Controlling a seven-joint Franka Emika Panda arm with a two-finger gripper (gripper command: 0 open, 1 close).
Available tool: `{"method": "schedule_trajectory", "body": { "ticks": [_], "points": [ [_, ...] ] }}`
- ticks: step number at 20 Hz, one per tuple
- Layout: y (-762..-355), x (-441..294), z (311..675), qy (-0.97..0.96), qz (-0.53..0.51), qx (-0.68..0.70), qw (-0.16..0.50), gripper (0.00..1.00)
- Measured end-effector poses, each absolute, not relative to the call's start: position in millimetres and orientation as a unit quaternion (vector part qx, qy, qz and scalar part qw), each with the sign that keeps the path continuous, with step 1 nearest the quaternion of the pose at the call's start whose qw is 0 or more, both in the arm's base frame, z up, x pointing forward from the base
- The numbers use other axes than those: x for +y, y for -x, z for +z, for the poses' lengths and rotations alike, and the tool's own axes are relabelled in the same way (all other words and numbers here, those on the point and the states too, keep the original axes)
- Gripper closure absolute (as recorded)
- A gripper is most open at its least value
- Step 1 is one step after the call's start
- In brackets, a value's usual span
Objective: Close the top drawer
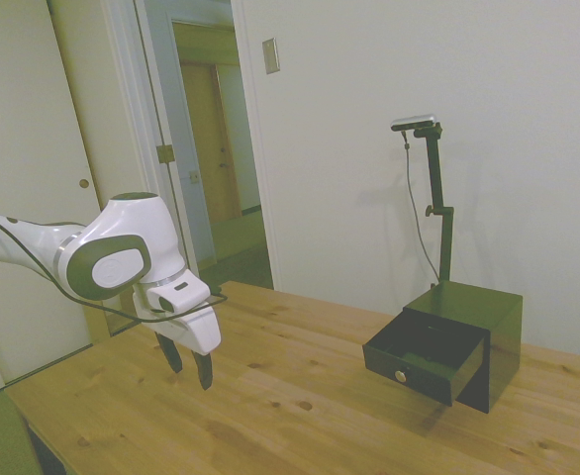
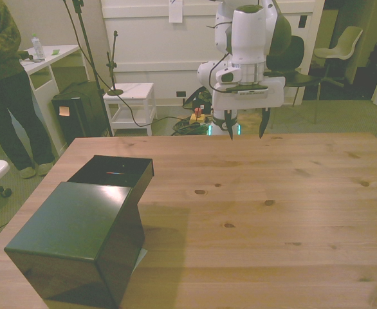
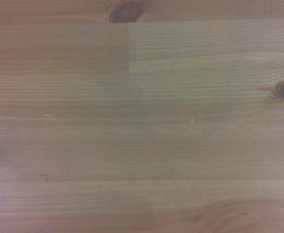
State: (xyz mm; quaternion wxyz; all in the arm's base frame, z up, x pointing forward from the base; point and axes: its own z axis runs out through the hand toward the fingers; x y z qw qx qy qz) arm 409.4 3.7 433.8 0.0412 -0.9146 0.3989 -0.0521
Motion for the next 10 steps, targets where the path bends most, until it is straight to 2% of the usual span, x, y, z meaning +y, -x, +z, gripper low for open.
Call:
{"method": "schedule_trajectory", "body": {
  "ticks": [5,10],
  "points": [
    [-411,-12,437,0.902,-0.053,0.425,0.049,0.00],
    [-413,-83,452,0.867,-0.066,0.490,0.063,0.00]
  ]
}}
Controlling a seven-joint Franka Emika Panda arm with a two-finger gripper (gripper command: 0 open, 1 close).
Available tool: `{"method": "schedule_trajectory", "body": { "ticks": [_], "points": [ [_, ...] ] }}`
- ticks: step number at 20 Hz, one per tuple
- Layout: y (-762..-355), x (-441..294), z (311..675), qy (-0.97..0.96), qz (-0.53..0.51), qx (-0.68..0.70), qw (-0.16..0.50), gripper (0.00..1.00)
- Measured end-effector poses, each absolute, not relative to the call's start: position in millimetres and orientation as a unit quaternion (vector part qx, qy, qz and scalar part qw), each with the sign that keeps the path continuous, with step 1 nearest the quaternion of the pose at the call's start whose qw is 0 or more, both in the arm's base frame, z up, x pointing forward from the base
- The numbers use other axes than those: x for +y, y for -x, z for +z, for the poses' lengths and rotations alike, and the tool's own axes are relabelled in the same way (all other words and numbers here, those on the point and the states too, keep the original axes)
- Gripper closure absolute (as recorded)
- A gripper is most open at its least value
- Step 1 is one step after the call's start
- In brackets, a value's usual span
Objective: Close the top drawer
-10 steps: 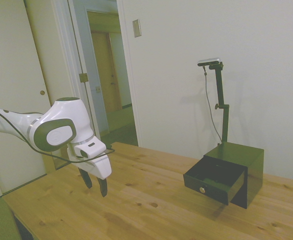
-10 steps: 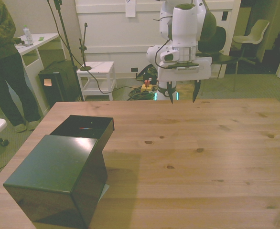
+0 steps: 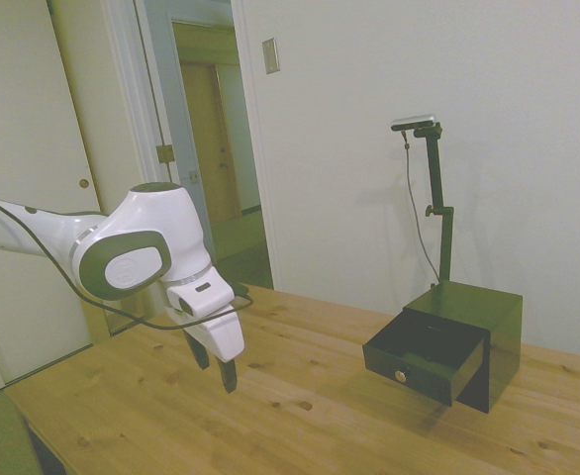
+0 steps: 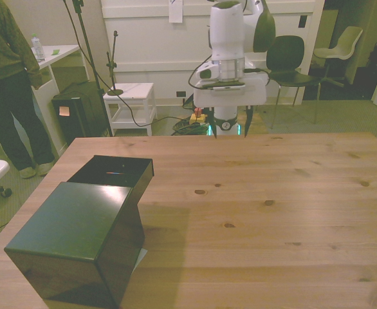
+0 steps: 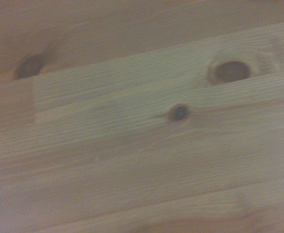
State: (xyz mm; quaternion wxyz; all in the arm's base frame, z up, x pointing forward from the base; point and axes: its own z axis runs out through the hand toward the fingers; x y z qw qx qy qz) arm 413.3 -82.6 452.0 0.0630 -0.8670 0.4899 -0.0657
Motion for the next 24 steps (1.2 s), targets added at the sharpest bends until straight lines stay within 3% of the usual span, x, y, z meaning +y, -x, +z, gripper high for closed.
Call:
{"method": "schedule_trajectory", "body": {
  "ticks": [13,14,24],
  "points": [
    [-476,-240,446,0.809,-0.049,0.584,0.043,0.00],
    [-480,-246,444,0.809,-0.047,0.585,0.041,1.00],
    [-517,-271,448,0.812,-0.048,0.581,0.026,1.00]
  ]
}}
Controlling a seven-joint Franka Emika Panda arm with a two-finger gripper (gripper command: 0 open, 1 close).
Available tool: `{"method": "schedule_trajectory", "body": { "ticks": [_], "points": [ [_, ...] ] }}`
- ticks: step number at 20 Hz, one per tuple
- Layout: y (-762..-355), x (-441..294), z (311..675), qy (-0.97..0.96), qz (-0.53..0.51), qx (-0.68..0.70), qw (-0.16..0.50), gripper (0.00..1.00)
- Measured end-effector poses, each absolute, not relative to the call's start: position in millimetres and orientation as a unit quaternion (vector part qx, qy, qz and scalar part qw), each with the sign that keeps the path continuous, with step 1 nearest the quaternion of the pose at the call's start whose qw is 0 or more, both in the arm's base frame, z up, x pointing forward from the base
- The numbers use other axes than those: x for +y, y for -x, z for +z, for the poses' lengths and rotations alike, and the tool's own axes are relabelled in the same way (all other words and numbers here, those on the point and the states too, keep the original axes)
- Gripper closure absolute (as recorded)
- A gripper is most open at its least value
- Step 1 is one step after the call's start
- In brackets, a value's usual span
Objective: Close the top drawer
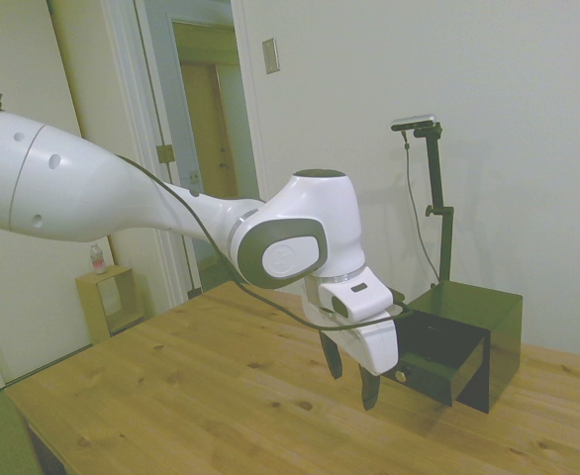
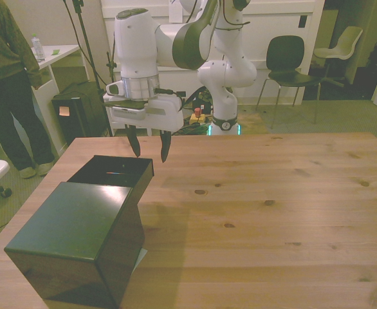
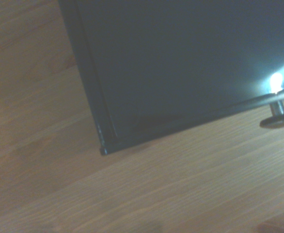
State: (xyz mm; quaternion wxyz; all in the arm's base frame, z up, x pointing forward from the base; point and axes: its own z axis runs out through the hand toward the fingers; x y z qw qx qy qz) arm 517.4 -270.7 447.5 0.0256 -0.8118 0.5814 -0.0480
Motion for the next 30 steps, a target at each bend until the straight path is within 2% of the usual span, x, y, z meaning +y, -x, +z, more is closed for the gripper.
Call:
{"method": "schedule_trajectory", "body": {
  "ticks": [17,30],
  "points": [
    [-544,-286,435,0.807,-0.047,0.588,0.023,1.00],
    [-577,-279,452,0.808,-0.056,0.586,0.036,1.00]
  ]
}}
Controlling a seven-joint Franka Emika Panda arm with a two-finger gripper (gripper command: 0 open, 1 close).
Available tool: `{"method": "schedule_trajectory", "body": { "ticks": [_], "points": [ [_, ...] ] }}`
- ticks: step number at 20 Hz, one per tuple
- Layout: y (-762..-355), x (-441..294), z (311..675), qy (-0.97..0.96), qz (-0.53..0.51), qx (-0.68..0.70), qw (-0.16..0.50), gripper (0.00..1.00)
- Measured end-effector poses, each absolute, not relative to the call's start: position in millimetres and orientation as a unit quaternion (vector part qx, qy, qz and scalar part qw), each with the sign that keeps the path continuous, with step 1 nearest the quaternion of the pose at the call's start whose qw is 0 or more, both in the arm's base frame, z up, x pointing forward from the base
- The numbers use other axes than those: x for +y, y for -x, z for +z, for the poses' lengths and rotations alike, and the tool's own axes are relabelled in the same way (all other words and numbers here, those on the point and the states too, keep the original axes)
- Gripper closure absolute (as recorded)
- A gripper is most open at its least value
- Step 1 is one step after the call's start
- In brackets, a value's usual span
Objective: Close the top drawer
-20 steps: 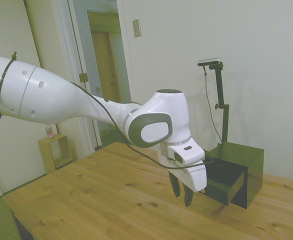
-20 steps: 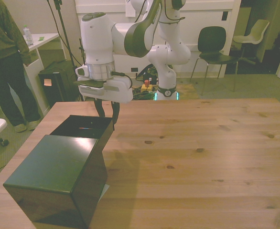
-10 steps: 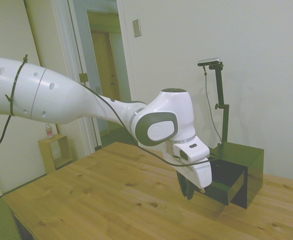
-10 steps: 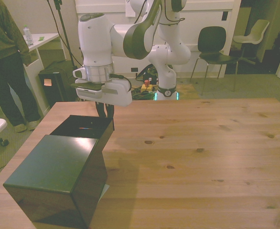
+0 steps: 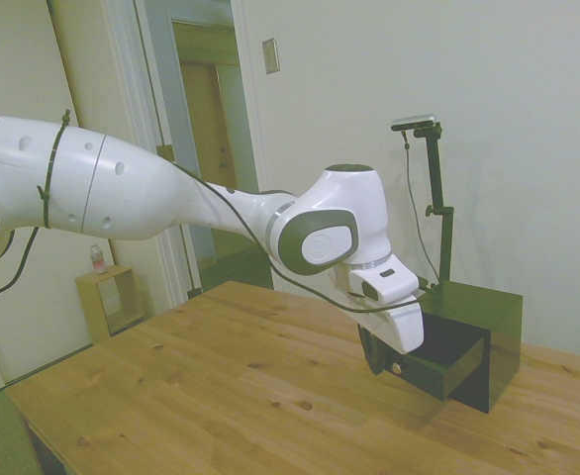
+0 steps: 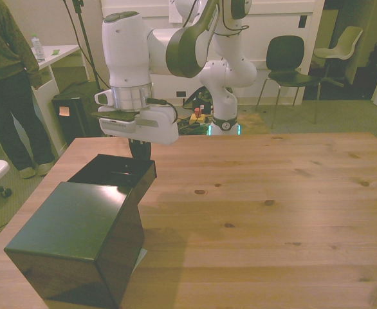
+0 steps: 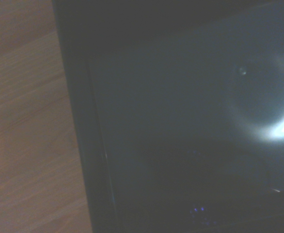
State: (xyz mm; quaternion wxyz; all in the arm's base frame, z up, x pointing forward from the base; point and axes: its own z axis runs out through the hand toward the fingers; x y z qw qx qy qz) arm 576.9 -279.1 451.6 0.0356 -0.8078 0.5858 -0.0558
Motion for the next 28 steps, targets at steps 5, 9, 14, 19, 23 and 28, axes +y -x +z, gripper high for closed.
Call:
{"method": "schedule_trajectory", "body": {
  "ticks": [5,9,14,19,23,28],
  "points": [
    [-579,-282,460,0.804,-0.051,0.591,0.043,1.00],
    [-581,-291,469,0.800,-0.058,0.596,0.046,1.00],
    [-589,-302,474,0.795,-0.063,0.602,0.050,1.00],
    [-603,-313,483,0.791,-0.068,0.605,0.051,1.00],
    [-612,-321,482,0.789,-0.066,0.609,0.047,1.00],
    [-627,-326,483,0.787,-0.066,0.611,0.045,1.00]
  ]
}}
